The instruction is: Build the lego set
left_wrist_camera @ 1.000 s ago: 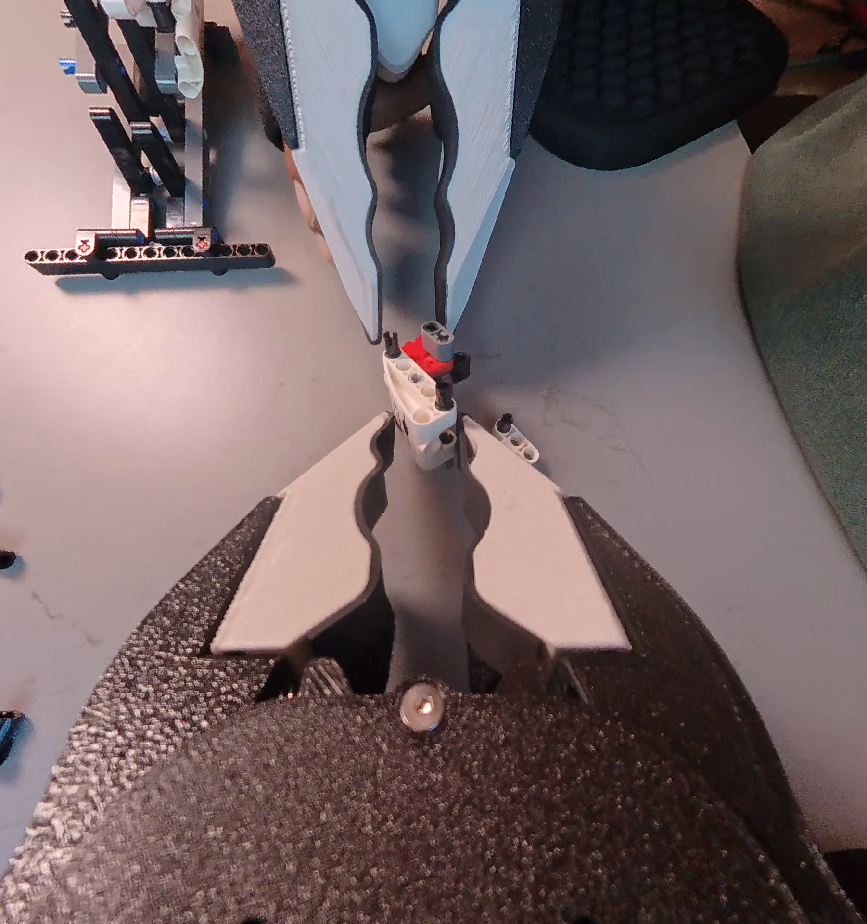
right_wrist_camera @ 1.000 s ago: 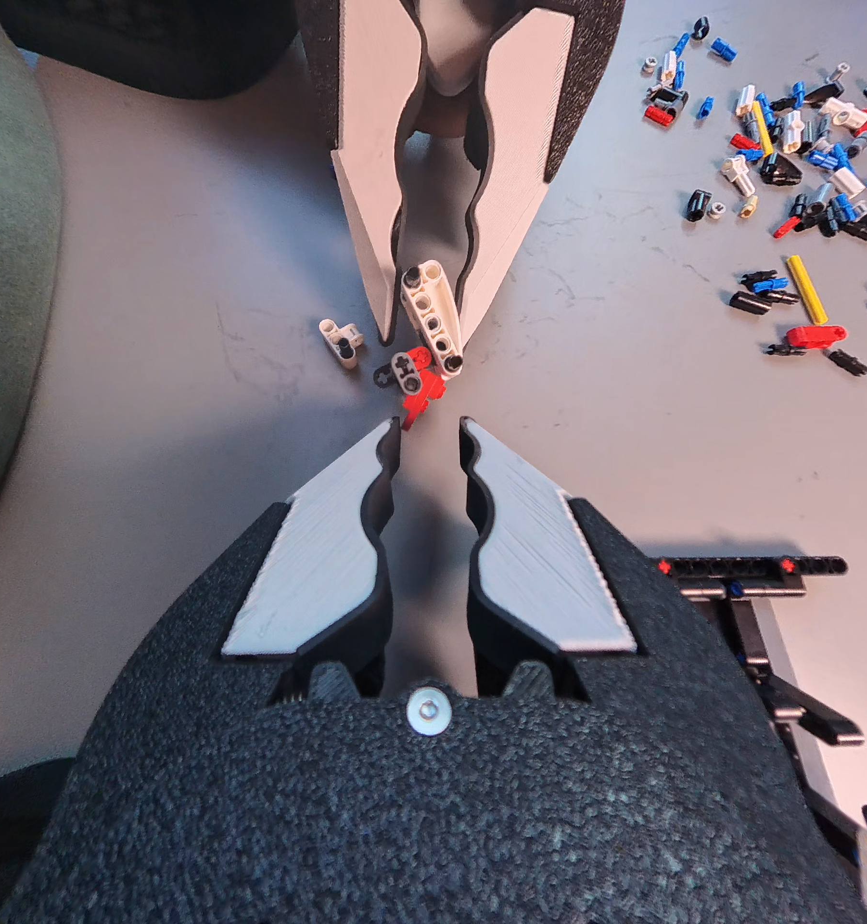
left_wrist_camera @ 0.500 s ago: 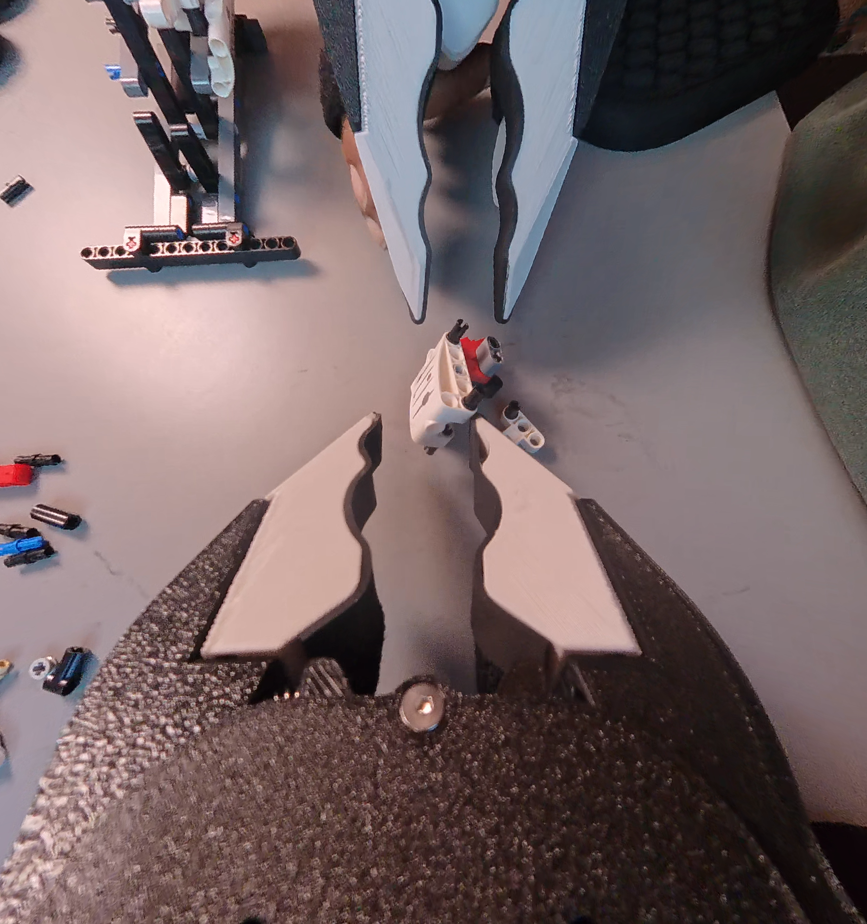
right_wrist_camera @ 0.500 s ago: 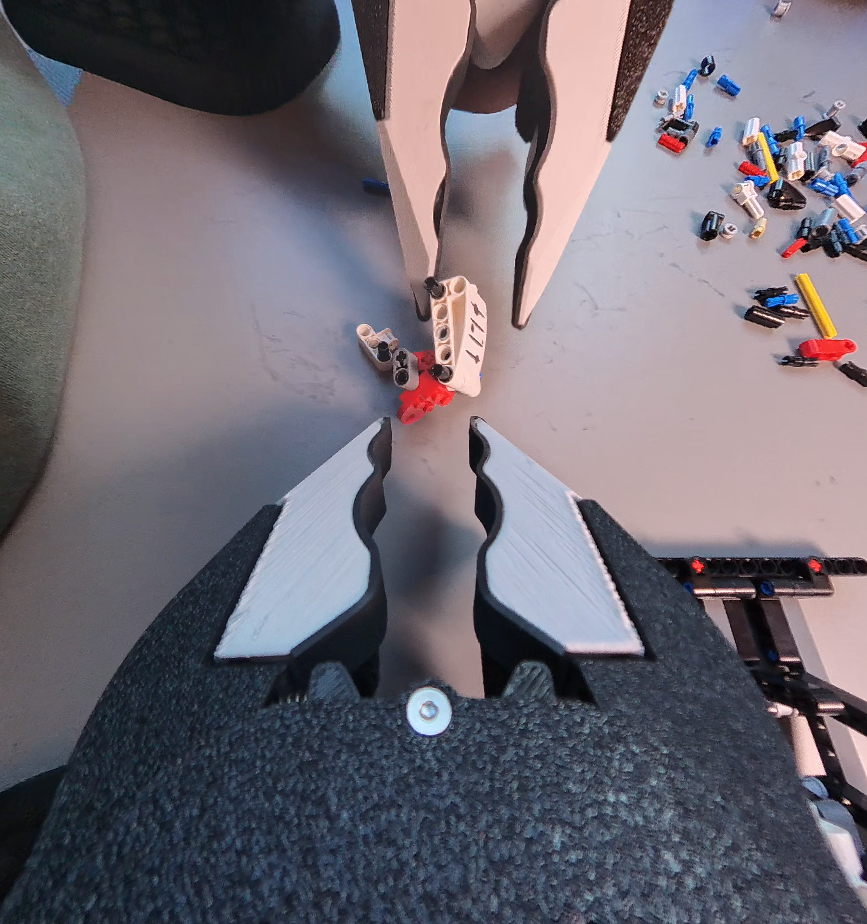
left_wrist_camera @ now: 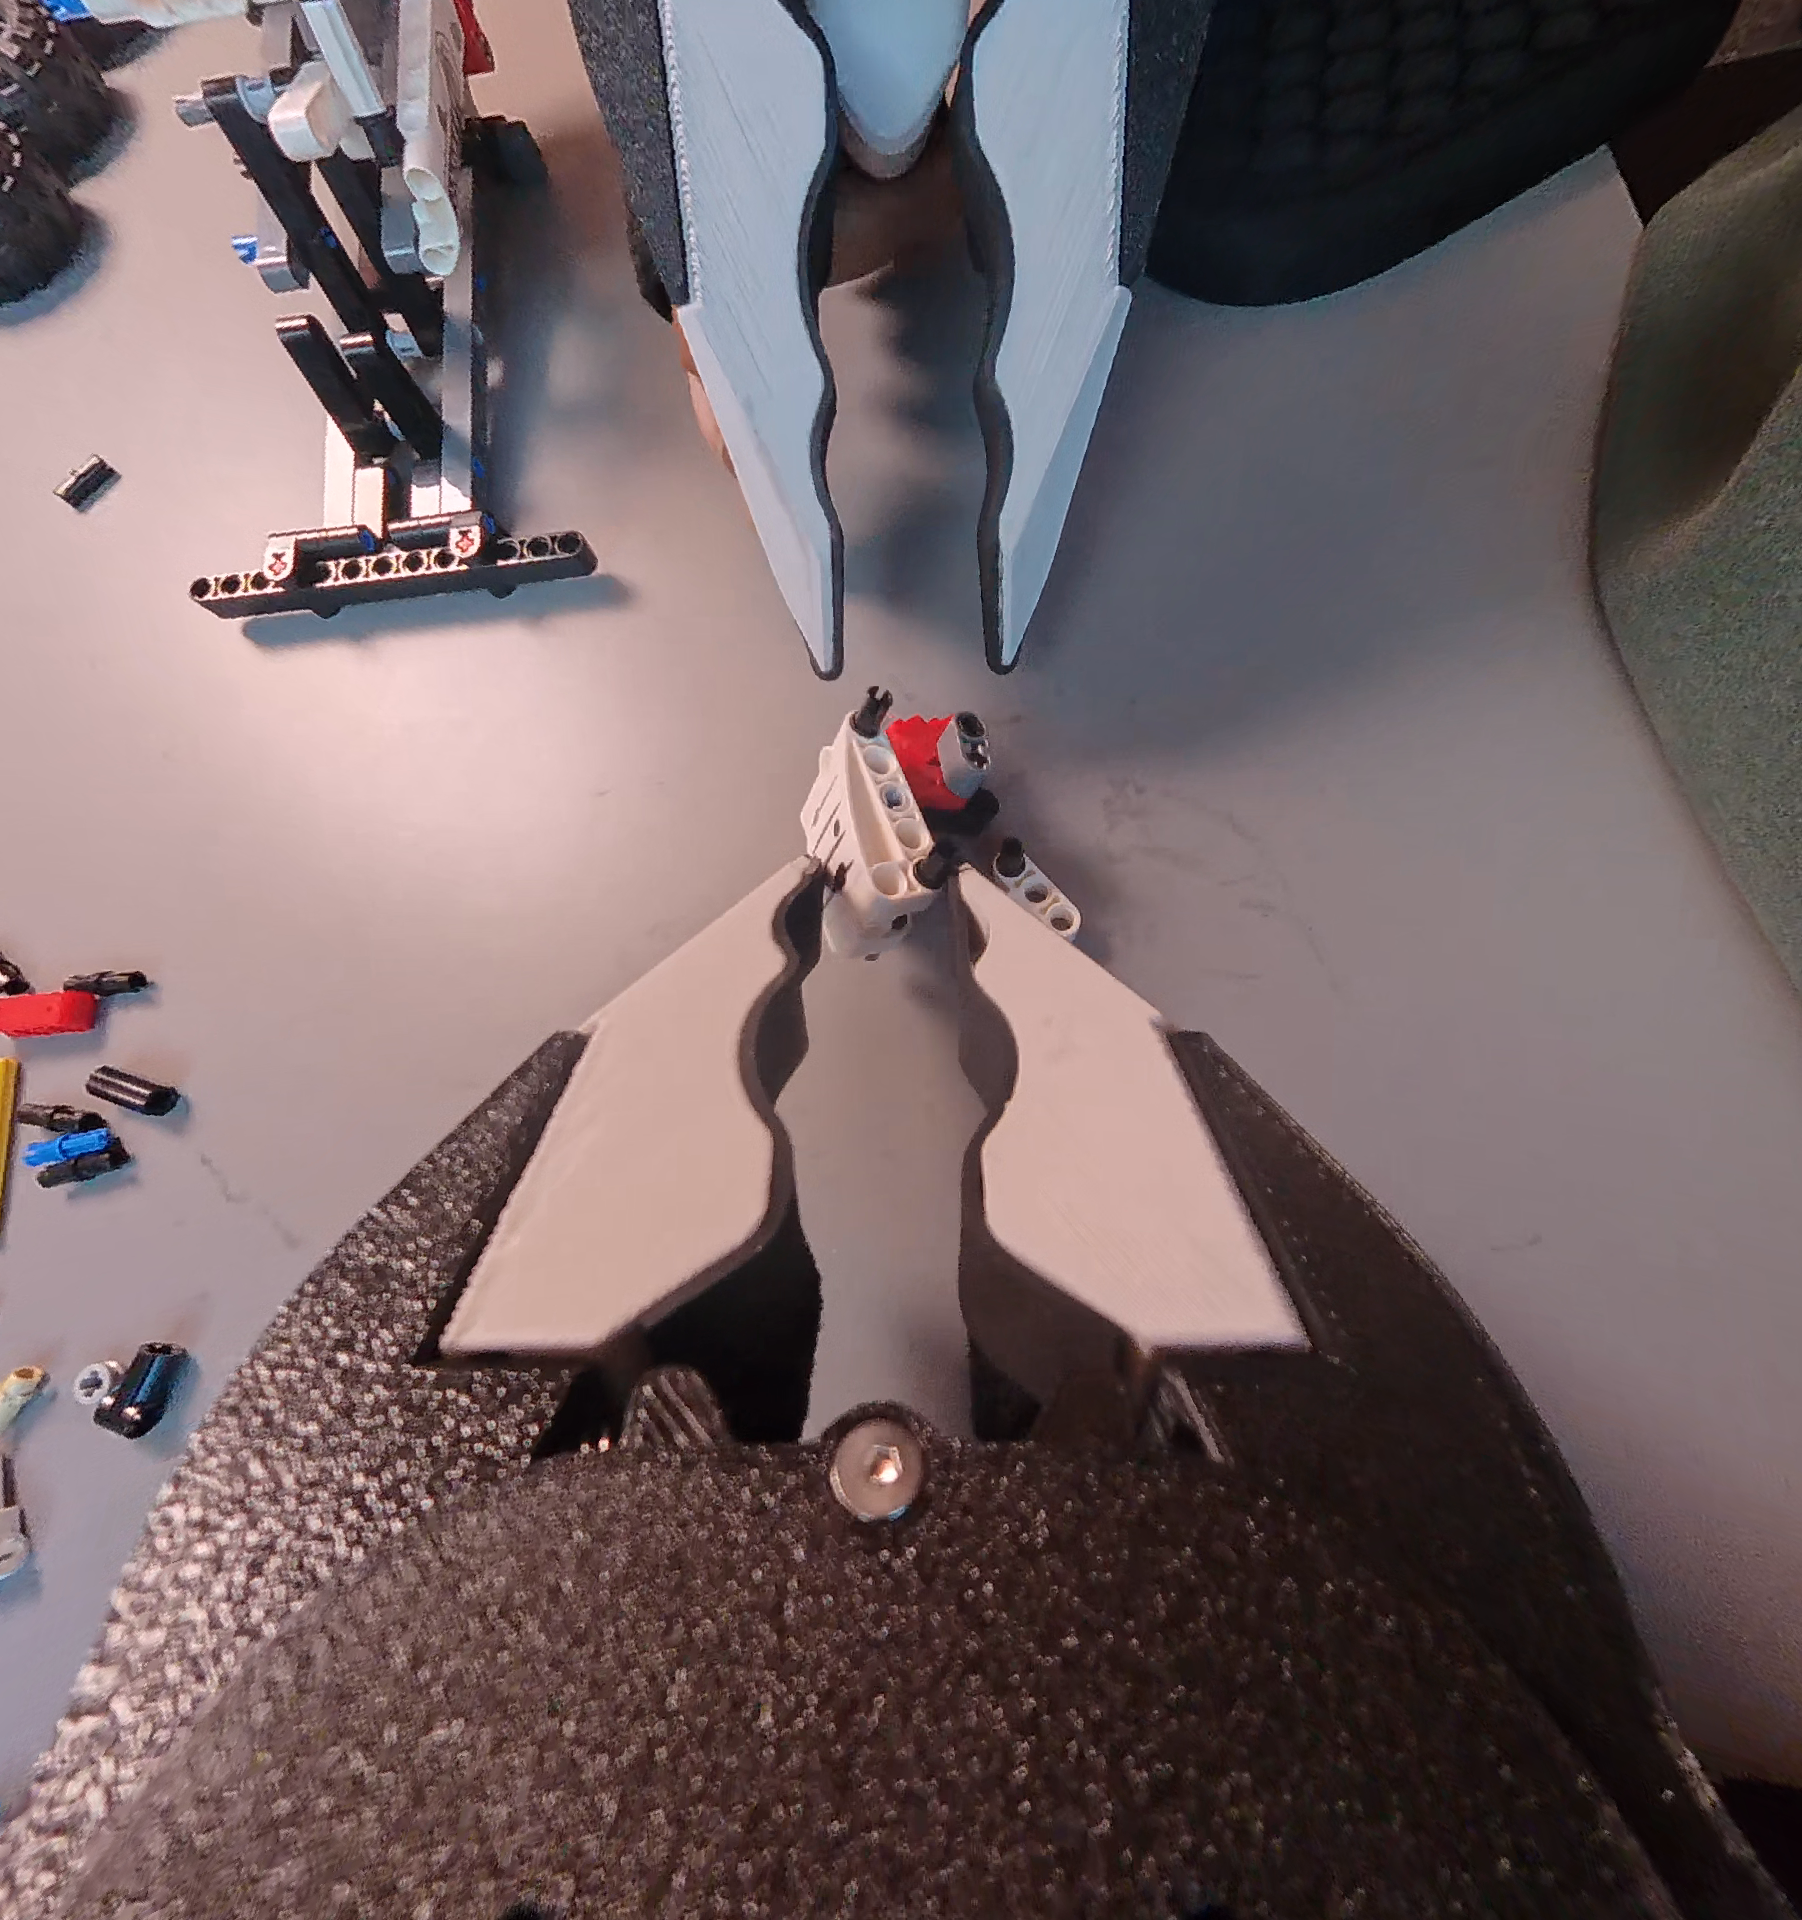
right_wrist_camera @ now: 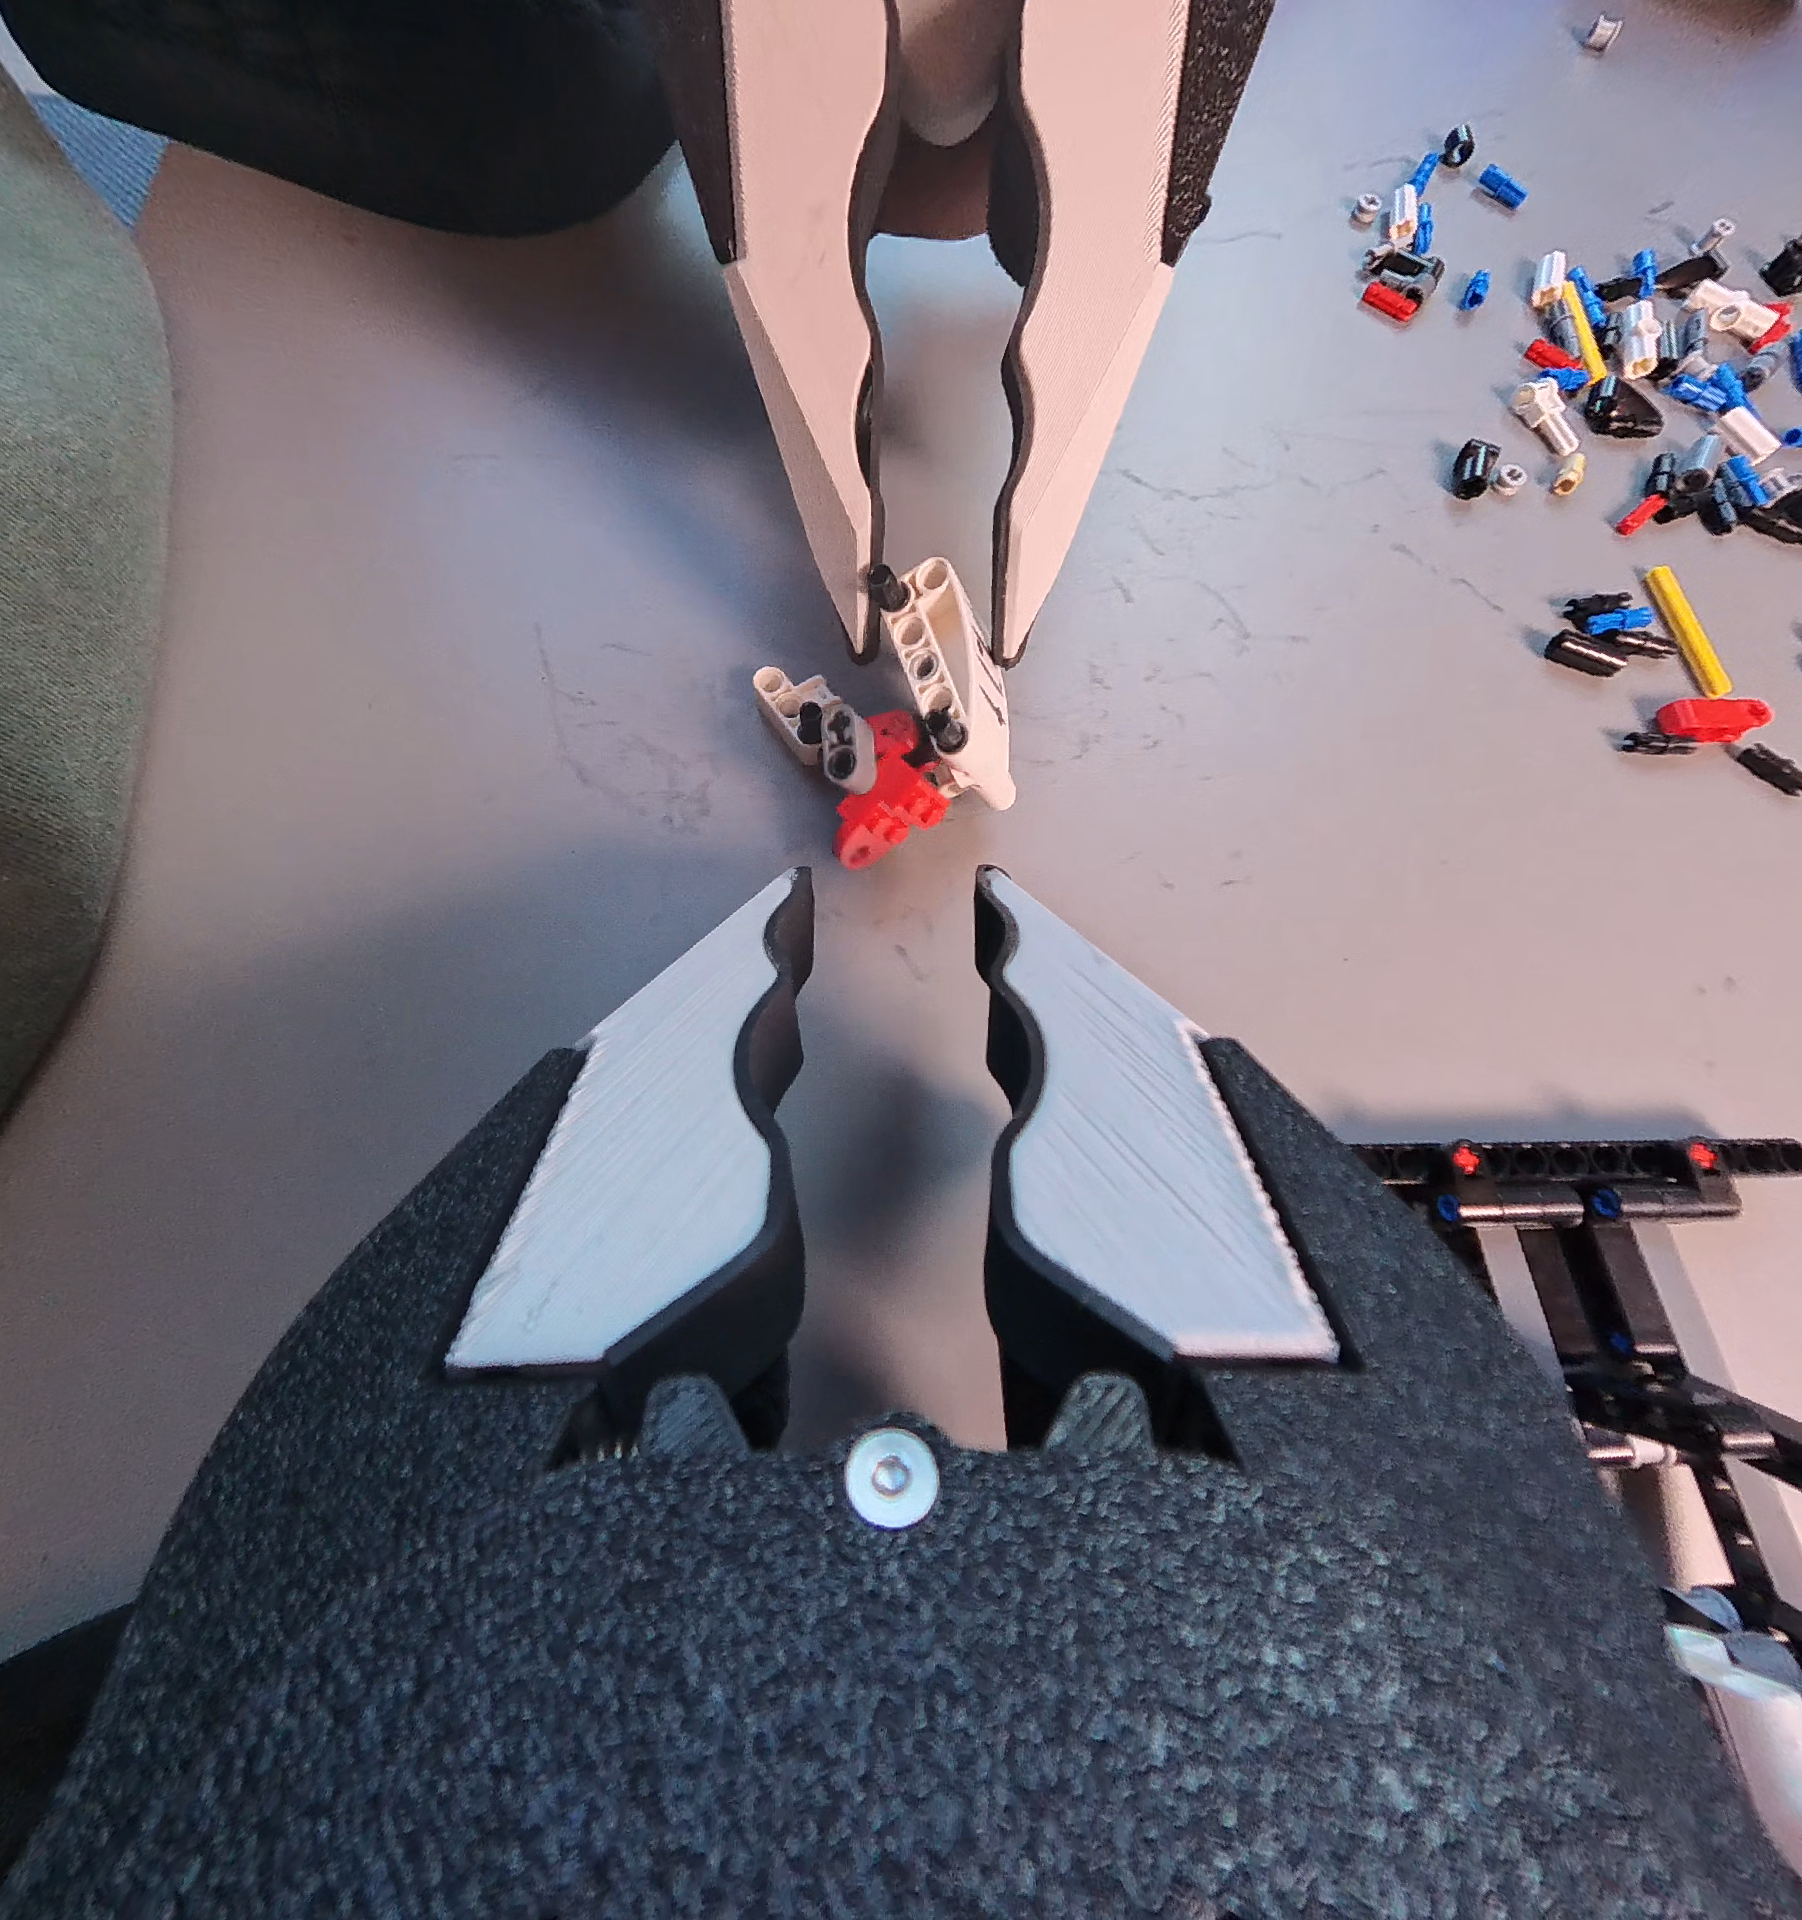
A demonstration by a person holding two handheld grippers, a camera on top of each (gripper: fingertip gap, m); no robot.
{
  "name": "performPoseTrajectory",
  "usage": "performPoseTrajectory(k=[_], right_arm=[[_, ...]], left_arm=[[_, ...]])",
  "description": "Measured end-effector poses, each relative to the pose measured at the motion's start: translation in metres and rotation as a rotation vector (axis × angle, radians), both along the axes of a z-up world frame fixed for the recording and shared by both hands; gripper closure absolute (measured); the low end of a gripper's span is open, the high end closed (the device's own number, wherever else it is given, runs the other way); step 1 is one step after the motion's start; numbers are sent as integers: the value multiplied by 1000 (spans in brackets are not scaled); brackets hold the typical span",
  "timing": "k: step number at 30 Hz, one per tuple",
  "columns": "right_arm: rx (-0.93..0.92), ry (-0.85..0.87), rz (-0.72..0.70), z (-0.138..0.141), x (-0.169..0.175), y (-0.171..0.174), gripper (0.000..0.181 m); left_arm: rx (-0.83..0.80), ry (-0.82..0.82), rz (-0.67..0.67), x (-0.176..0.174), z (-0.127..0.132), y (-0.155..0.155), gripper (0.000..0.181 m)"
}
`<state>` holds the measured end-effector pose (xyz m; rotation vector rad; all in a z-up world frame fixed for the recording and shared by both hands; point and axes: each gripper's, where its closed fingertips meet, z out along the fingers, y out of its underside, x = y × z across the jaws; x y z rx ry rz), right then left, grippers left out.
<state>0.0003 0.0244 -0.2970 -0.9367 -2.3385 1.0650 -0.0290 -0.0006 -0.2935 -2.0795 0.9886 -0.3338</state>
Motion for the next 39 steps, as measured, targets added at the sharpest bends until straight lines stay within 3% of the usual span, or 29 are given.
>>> performPoseTrajectory(k=[5,9,13,17,22,26,32,39], right_arm=[[5,16,0,4,-1,-2,155],[-28,15,50,20,9,-22,162],[-25,-82,-27,4,5,-38,156],[-16,-109,-68,-8,-7,-43,151],[50,-140,-25,-15,-16,-44,155],[64,-158,-16,-16,-17,-42,174],[-134,-175,-81,2,-4,-39,174],[-510,-224,-138,44,4,-24,174]], left_arm=[[-14,1,20,-5,1,6,159],[-14,28,82,-14,0,16,159],[-3,67,146,-27,-1,27,159],[20,65,105,-23,1,26,155],[37,51,56,-19,3,20,154],[39,61,45,-21,4,21,154],[55,-14,62,-20,20,10,150],[96,-116,-24,19,39,-10,148]])
